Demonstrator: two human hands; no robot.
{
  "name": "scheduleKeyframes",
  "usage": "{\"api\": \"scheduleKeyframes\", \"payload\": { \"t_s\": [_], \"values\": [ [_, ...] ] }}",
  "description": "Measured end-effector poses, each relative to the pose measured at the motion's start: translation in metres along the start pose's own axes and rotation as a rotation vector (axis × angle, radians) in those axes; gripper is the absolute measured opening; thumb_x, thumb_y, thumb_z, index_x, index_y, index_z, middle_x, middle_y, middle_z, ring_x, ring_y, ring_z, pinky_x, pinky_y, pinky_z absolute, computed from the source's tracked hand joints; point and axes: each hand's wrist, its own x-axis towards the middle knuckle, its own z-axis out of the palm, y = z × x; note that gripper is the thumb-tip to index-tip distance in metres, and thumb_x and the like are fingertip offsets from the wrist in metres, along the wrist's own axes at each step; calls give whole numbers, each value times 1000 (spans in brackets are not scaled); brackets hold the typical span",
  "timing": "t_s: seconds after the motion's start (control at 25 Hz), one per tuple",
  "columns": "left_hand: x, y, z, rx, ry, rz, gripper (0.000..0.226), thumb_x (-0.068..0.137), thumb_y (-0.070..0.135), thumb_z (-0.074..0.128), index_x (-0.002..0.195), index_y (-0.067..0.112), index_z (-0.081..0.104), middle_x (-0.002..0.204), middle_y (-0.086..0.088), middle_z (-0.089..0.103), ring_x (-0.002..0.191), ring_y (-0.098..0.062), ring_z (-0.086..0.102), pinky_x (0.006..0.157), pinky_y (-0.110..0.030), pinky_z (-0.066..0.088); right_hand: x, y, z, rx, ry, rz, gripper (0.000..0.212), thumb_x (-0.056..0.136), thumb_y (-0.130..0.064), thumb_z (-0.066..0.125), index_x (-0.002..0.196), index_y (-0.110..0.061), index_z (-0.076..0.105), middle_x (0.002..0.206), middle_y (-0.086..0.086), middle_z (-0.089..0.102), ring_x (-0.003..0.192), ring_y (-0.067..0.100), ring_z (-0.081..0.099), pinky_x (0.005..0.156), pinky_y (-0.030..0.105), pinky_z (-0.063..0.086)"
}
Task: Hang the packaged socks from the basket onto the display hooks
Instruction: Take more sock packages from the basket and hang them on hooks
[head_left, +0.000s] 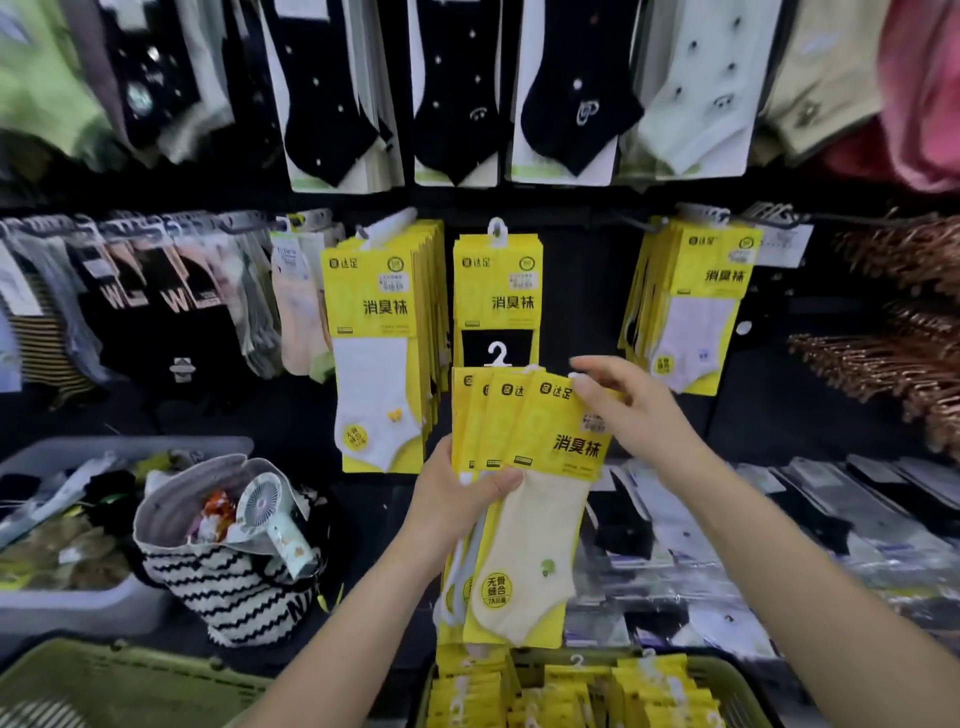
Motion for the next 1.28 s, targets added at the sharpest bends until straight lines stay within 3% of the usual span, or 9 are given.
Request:
{"api": "scheduleKeyframes", "payload": {
  "t_s": [0.12,0.2,0.28,0.48,0.6,0.72,0.84,0.96,1.28],
  "values": [
    [7,11,-10,11,6,39,52,70,21,80,115,22,54,108,1,69,98,-13,66,82,-30,54,21,-31,-5,-168,-114,-115,10,86,-23,65,83,-29,71,83,-21,66,78,-6,61,67,11,46],
    [11,16,-15,8,-3,52,48,72,19,78,113,23,55,106,2,69,95,-10,67,77,-24,54,29,-43,-8,-156,-127,-121,16,82,-20,69,74,-33,70,79,-18,67,72,-6,62,62,9,46],
    [15,21,-18,12,-19,54,47,73,20,77,116,20,55,108,0,69,98,-13,66,81,-29,54,36,-52,-11,-144,-123,-135,21,83,-18,69,68,-34,67,75,-15,67,67,-6,62,58,8,46],
    [29,28,-22,-21,-23,82,54,73,29,78,120,18,54,113,-2,68,104,-18,64,91,-40,52,54,-73,-7,-189,-113,-184,20,85,-15,65,71,-30,64,74,-13,65,68,-1,61,63,13,49],
    [38,33,-28,-44,43,101,37,76,19,76,108,26,58,106,1,70,96,-12,67,78,-29,54,64,-84,-11,-128,-201,-154,16,84,-10,66,79,-25,65,75,-11,68,68,-6,63,64,8,48],
    [44,44,-39,-53,72,114,39,70,24,80,102,27,59,101,3,71,92,-12,68,73,-26,53,74,-93,-13,-147,-234,-129,16,85,-9,65,80,-24,66,75,-7,68,70,-1,64,65,11,48],
    [47,53,-49,-33,50,119,36,75,21,77,106,23,59,104,0,70,97,-17,67,83,-37,54,83,-102,-4,-207,-190,-175,19,88,-9,61,79,-26,64,72,-7,66,65,-1,62,62,11,49],
    [45,54,-55,-15,66,129,36,79,21,73,112,19,57,107,-2,69,99,-19,66,88,-42,53,93,-110,6,-303,-169,-186,21,89,-10,59,76,-27,63,76,0,68,70,6,63,71,26,54],
    [32,59,-94,-70,200,237,35,72,28,74,104,26,61,91,9,74,82,-9,70,57,-17,53,134,-114,8,-259,85,-92,13,86,-13,63,78,-23,63,79,0,67,76,11,63,75,27,52]
  ]
}}
